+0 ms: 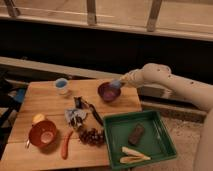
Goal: Wipe purple bowl with sponge
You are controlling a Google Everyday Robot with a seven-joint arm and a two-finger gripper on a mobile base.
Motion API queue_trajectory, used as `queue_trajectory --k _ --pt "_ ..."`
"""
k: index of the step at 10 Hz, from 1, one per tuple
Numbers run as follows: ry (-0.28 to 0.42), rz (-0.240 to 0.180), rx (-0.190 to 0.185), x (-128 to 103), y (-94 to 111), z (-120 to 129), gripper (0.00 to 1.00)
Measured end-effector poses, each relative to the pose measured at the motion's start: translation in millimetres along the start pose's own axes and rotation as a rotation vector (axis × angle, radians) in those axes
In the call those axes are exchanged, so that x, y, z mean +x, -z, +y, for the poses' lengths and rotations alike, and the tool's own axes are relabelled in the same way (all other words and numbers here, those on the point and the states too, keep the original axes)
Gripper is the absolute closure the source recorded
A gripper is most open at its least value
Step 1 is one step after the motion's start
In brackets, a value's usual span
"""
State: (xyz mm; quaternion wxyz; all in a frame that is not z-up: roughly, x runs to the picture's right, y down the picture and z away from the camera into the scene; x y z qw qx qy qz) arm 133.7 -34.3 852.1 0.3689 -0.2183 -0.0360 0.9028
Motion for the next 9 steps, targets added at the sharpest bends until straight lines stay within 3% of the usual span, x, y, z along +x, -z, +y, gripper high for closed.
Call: queue_trajectory --k 4,9 --pt "-0.033 -0.010 0.047 -2 -11 -23 1.00" --pt "-0.033 0.021 0.086 6 -29 -30 1.00"
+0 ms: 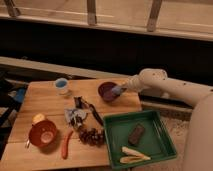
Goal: Wipe purple bowl with sponge
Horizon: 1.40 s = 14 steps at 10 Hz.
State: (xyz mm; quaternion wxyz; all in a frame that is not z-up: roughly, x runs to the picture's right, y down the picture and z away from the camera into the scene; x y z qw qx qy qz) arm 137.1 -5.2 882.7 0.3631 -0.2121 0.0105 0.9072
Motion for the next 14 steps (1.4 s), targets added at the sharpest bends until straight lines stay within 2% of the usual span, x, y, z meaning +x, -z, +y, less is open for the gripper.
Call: queue_trajectory --k 2,6,7,11,14 --pt "0.025 0.034 0.006 10 -21 16 1.00" --pt "0.054 0.071 0.001 23 -34 25 1.00" --pt "0.060 0.072 0.009 25 -34 24 1.00" --pt "0.057 0.007 0.089 13 -11 4 1.00" --pt "0.074 -0.020 0.107 -2 -11 19 1.00"
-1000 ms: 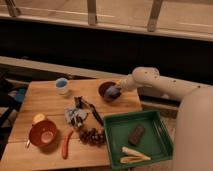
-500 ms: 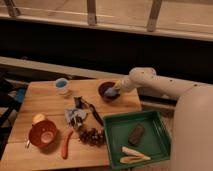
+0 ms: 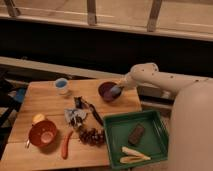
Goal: Wipe purple bowl with sponge
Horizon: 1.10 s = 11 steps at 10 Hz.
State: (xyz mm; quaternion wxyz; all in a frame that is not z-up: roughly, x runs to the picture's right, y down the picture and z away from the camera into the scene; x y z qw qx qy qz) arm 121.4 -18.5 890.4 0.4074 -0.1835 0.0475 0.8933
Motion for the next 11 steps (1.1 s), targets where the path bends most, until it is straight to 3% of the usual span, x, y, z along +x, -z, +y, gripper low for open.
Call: queue_trajectory --k 3,5,7,11 --pt "0.031 0.020 -0.007 1 -18 29 1.00" --pt "0.045 0.053 -0.006 13 -29 32 1.00" --pt "0.040 0.062 0.002 20 -26 21 1.00" --pt "-0.002 0.011 0.035 8 8 -29 1.00"
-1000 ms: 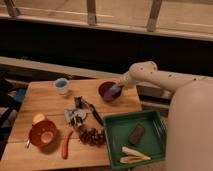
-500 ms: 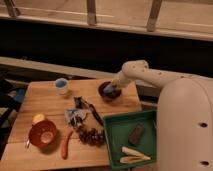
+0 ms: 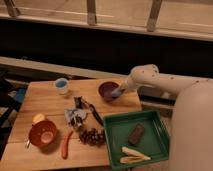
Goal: Wipe purple bowl with sponge
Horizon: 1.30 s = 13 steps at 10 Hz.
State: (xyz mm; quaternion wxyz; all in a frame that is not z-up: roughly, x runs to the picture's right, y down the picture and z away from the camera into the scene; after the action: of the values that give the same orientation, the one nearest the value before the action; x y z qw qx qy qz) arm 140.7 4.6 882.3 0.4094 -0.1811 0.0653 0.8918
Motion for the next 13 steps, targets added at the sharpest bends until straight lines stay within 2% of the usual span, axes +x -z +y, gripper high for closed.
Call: queue_trajectory --k 3,5,7,10,12,13 --pt "0.014 -0.016 -0.005 -7 3 0 1.00" --pt "0.045 -0.009 -0.015 -1 -7 18 1.00" --pt "0.059 0.010 -0.013 16 -26 48 1.00" --pt "0.071 0.003 0.023 27 -31 52 1.00" --pt "0.086 -0.022 0.064 23 -22 38 1.00" --pt "0.092 -0.042 0.089 13 -12 28 1.00"
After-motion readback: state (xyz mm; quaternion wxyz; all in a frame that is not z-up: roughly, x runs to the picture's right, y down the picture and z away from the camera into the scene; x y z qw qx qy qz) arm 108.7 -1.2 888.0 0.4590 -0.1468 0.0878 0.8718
